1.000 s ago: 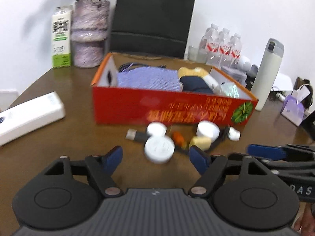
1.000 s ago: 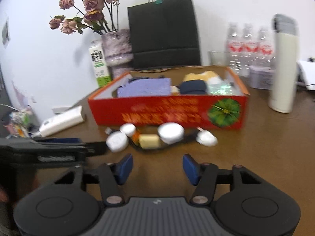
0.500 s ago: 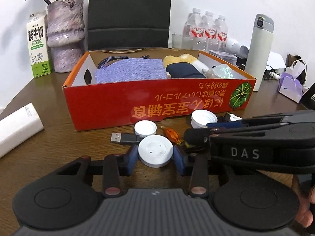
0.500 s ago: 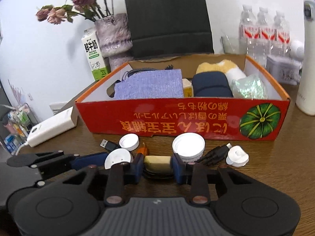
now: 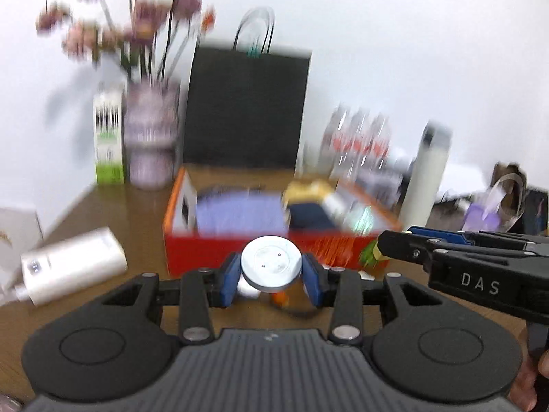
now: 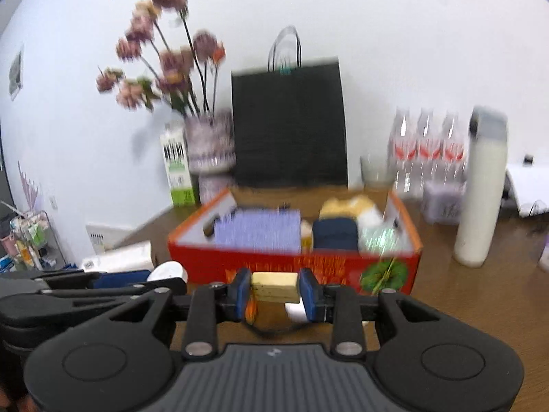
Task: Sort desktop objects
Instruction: 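Carry lid and soap bar into the red box and open both tools, then withdraw both tools from the red box back over the table, then grasp a white cap with left tool while right tool grasps another white bottle cap, then carry both white caps over the red box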
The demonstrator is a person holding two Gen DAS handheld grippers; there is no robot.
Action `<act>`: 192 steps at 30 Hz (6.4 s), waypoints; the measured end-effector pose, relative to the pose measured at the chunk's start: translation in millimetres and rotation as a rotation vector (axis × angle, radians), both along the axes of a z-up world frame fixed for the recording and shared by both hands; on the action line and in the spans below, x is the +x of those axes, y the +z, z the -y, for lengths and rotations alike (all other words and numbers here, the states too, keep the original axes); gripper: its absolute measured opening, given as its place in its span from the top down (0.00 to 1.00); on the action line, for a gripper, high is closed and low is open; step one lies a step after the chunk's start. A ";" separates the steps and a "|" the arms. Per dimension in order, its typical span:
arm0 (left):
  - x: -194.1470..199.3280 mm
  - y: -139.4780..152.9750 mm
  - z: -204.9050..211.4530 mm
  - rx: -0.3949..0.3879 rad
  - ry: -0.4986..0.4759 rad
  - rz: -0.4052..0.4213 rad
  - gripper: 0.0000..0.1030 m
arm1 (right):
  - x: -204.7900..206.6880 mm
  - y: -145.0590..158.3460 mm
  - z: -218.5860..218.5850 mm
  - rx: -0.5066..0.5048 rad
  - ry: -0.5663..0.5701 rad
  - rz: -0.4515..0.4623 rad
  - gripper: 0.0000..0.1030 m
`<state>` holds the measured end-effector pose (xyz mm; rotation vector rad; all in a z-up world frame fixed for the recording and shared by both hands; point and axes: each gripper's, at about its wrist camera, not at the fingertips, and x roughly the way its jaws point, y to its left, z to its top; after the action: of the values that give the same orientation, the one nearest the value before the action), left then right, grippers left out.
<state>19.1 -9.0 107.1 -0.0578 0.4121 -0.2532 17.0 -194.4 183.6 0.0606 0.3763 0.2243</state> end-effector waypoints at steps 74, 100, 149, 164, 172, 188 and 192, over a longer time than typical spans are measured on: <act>39.4 -39.7 -6.7 -0.035 0.192 -0.233 0.13 | 43.7 -19.7 30.9 -0.019 -0.108 -0.086 0.27; -146.6 -84.1 -11.2 -0.003 0.274 0.114 0.00 | -154.1 -101.0 6.9 -0.056 -0.009 0.058 0.16; 145.4 -93.7 23.4 0.188 -0.010 -0.299 0.59 | 144.9 -109.2 -4.4 -0.139 0.110 -0.272 0.61; 81.7 -42.6 9.3 0.071 0.015 -0.212 0.72 | 76.3 -72.7 5.5 -0.052 0.018 -0.152 0.62; -21.2 -24.3 0.6 0.020 0.051 -0.173 0.72 | -30.8 -51.5 2.9 0.012 0.007 -0.126 0.62; -187.1 -34.6 -7.5 0.024 0.116 -0.058 0.72 | -193.0 -46.4 -17.8 -0.067 0.051 -0.038 0.62; -174.2 -37.8 -6.3 0.017 0.104 -0.084 0.72 | -184.9 -48.5 -19.2 -0.066 0.053 -0.043 0.62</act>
<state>-155.0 -2.6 69.3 -0.0734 0.4933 -0.1449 -168.0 -175.3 135.1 -0.0099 0.4283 0.2629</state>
